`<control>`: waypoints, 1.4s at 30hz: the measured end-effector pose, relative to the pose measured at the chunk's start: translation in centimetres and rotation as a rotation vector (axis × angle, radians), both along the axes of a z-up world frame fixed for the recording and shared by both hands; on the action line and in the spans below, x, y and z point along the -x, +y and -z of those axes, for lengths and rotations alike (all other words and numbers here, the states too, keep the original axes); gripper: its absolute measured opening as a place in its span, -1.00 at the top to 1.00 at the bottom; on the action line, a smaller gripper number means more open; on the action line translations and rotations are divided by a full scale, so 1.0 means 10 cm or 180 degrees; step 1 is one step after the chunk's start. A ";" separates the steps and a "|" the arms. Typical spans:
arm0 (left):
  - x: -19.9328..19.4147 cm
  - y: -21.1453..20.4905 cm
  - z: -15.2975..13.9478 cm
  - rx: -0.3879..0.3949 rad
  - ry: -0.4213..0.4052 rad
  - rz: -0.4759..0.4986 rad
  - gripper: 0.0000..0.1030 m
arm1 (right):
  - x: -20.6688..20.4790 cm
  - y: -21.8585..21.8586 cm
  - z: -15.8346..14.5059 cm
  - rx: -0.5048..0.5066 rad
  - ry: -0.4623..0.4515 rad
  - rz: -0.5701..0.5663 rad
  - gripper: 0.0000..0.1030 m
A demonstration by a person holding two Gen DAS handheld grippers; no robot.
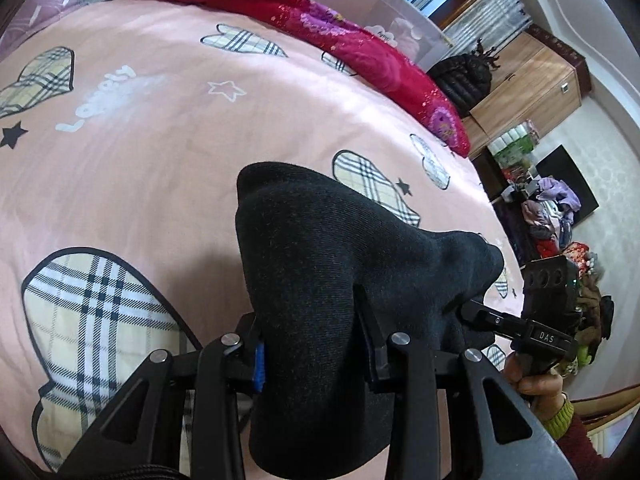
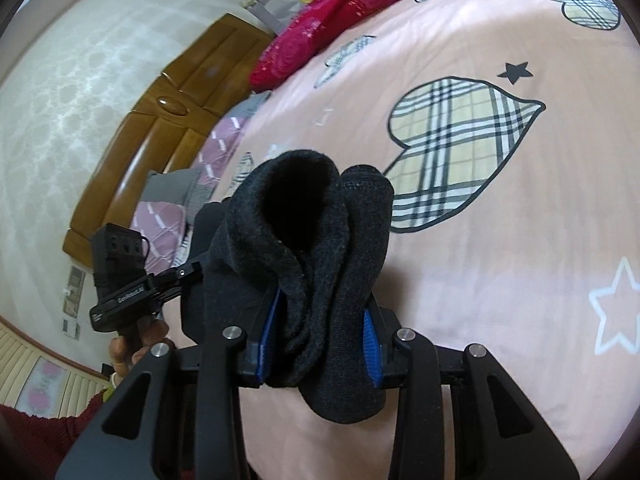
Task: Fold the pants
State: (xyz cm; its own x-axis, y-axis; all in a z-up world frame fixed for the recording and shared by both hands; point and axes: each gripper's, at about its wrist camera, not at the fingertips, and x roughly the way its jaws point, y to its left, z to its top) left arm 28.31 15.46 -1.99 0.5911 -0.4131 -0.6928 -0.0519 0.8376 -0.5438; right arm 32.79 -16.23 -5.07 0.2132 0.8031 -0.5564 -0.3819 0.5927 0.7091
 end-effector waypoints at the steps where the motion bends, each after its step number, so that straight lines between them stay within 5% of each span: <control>1: -0.04 0.01 0.04 0.0005 0.0027 0.0001 0.32 | -0.02 0.00 0.02 0.0015 0.0011 0.0001 0.26; 9: -0.17 -0.02 0.36 -0.0056 0.0162 0.0047 0.29 | -0.12 0.03 0.23 0.0272 0.0139 -0.0024 0.09; 18: -0.23 0.02 0.53 -0.0111 0.0224 0.0002 -0.10 | -0.15 -0.10 0.31 0.0419 0.0052 0.0115 -0.09; 28: 0.00 -0.10 0.27 -0.0704 0.0123 -0.0198 -0.39 | 0.02 -0.05 0.11 0.0640 -0.0156 0.0329 -0.11; 32: 0.13 -0.14 0.20 -0.0812 0.0106 -0.0314 -0.43 | 0.15 -0.02 -0.07 0.0738 -0.0345 0.0460 -0.40; 42: 0.45 -0.26 0.08 -0.0966 0.0067 -0.0423 -0.51 | 0.51 0.08 -0.31 0.0966 -0.0690 0.0561 -0.53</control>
State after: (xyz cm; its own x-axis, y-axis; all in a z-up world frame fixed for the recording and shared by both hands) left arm 23.80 12.84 -2.83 0.6102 -0.1062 -0.7851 -0.1801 0.9464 -0.2680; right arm 27.67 -15.47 -2.00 0.4712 0.5502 -0.6894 -0.3773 0.8322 0.4063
